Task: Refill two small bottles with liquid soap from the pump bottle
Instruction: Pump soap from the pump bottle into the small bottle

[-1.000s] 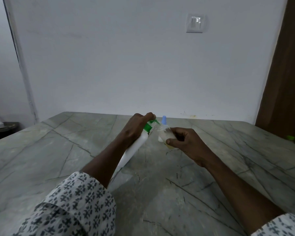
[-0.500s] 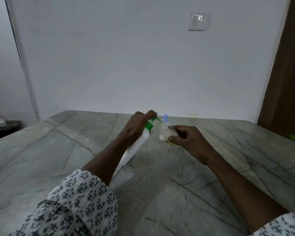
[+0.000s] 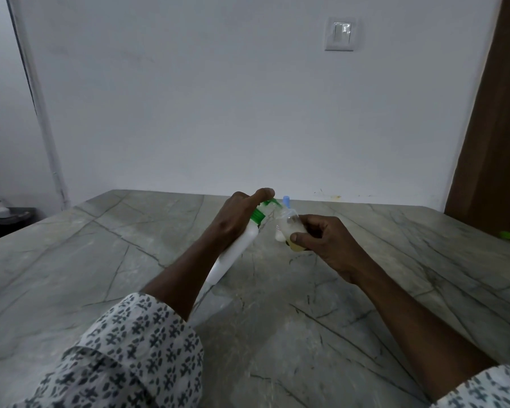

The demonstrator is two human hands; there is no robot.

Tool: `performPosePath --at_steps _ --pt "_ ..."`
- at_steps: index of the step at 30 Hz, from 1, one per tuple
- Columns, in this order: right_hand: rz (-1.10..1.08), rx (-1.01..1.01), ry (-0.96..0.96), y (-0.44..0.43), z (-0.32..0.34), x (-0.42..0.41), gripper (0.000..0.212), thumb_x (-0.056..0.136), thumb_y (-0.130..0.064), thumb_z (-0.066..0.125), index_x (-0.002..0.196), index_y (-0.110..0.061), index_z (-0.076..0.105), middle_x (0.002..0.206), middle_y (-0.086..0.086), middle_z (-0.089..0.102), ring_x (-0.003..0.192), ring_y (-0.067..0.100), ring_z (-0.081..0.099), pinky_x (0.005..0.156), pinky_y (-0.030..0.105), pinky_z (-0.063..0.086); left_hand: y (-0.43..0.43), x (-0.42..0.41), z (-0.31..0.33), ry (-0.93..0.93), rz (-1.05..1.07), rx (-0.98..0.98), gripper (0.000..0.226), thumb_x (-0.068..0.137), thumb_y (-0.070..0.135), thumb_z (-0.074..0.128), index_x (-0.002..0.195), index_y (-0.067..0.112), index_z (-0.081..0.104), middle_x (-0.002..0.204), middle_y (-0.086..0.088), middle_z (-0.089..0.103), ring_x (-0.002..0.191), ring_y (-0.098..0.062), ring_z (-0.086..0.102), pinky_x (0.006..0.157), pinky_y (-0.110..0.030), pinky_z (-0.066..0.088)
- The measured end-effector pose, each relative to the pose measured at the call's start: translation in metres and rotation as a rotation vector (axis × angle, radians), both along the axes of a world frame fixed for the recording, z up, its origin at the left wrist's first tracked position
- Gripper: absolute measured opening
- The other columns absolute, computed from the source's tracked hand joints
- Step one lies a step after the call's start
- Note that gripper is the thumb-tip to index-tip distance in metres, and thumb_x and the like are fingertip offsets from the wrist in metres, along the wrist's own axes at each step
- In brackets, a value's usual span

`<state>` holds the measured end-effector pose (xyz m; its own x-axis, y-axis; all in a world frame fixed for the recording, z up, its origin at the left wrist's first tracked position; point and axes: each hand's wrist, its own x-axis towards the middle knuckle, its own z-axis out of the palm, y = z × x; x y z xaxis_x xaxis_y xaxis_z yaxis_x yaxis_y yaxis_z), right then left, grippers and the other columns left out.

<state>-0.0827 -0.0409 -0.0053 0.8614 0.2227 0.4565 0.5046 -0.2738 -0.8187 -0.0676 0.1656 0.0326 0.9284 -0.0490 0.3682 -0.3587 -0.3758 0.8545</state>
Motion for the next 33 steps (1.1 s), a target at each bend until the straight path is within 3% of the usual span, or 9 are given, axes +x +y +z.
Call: performPosePath --at_steps 4,8,12,16,22,27,31,33 --pt "-0.01 -0.008 -0.001 -0.0002 -0.0001 0.0001 0.039 0.083 -0.013 0.073 0.122 -0.014 0.066 0.108 -0.001 0.073 0.097 0.014 0.071 0.091 0.034 0.056 -0.0018 -0.0027 0.0011 -0.01 0.017 0.0 0.057 0.077 0.06 0.051 0.079 0.007 0.073 0.078 -0.024 0.069 0.066 -0.027 0.06 0.073 -0.04 0.048" --pt "0.001 -0.057 -0.009 0.0019 -0.0012 -0.0015 0.039 0.084 -0.015 0.073 0.122 -0.016 0.066 0.108 -0.003 0.073 0.096 0.01 0.071 0.091 0.033 0.056 -0.0029 -0.0063 0.0037 0.003 0.03 -0.002 0.057 0.073 0.052 0.049 0.087 0.0 0.068 0.076 -0.016 0.065 0.071 -0.029 0.056 0.073 -0.039 0.044" --pt "-0.005 -0.051 -0.005 0.002 -0.001 -0.0013 0.04 0.084 -0.014 0.073 0.123 -0.016 0.066 0.109 -0.003 0.072 0.096 0.01 0.07 0.091 0.034 0.056 -0.0022 -0.0063 0.0033 0.019 0.01 0.007 0.046 0.08 0.052 0.052 0.079 0.009 0.069 0.074 -0.011 0.066 0.067 -0.024 0.059 0.073 -0.036 0.046" --pt "-0.013 -0.011 -0.007 0.0006 -0.0003 0.0 0.039 0.083 -0.014 0.073 0.121 -0.016 0.066 0.11 0.0 0.073 0.098 0.013 0.071 0.092 0.037 0.056 -0.0001 -0.0029 0.0021 0.021 -0.009 0.011 0.066 0.077 0.063 0.051 0.082 0.001 0.074 0.066 -0.01 0.069 0.054 -0.018 0.06 0.069 -0.033 0.049" --pt "-0.015 -0.005 -0.005 0.0011 -0.0004 0.0 0.04 0.083 -0.013 0.073 0.122 -0.015 0.066 0.11 0.001 0.073 0.098 0.013 0.071 0.092 0.038 0.056 0.0003 -0.0024 0.0009 0.012 -0.004 -0.005 0.058 0.084 0.059 0.054 0.079 0.003 0.073 0.065 -0.011 0.068 0.055 -0.02 0.06 0.069 -0.034 0.049" --pt "-0.02 -0.034 -0.014 0.0017 -0.0002 -0.0002 0.039 0.083 -0.014 0.073 0.121 -0.016 0.067 0.109 -0.002 0.073 0.097 0.013 0.071 0.092 0.038 0.056 -0.0024 -0.006 0.0025 -0.001 0.019 -0.015 0.048 0.077 0.056 0.051 0.073 0.013 0.071 0.07 -0.013 0.068 0.063 -0.024 0.059 0.071 -0.036 0.047" --pt "-0.004 -0.055 -0.005 0.003 -0.002 -0.001 0.039 0.083 -0.014 0.073 0.122 -0.015 0.066 0.111 -0.001 0.073 0.097 0.012 0.07 0.092 0.038 0.056 -0.0023 -0.007 0.0031 -0.034 0.023 0.001 0.037 0.077 0.049 0.047 0.07 0.019 0.067 0.085 -0.028 0.067 0.072 -0.031 0.057 0.074 -0.041 0.044" --pt "-0.009 -0.053 -0.006 0.0028 -0.0023 -0.0011 0.039 0.083 -0.014 0.073 0.122 -0.015 0.066 0.111 0.0 0.073 0.097 0.013 0.07 0.093 0.039 0.056 -0.0013 -0.005 0.0023 -0.02 0.018 -0.008 0.042 0.076 0.051 0.047 0.074 0.016 0.069 0.081 -0.022 0.068 0.072 -0.029 0.059 0.074 -0.04 0.045"
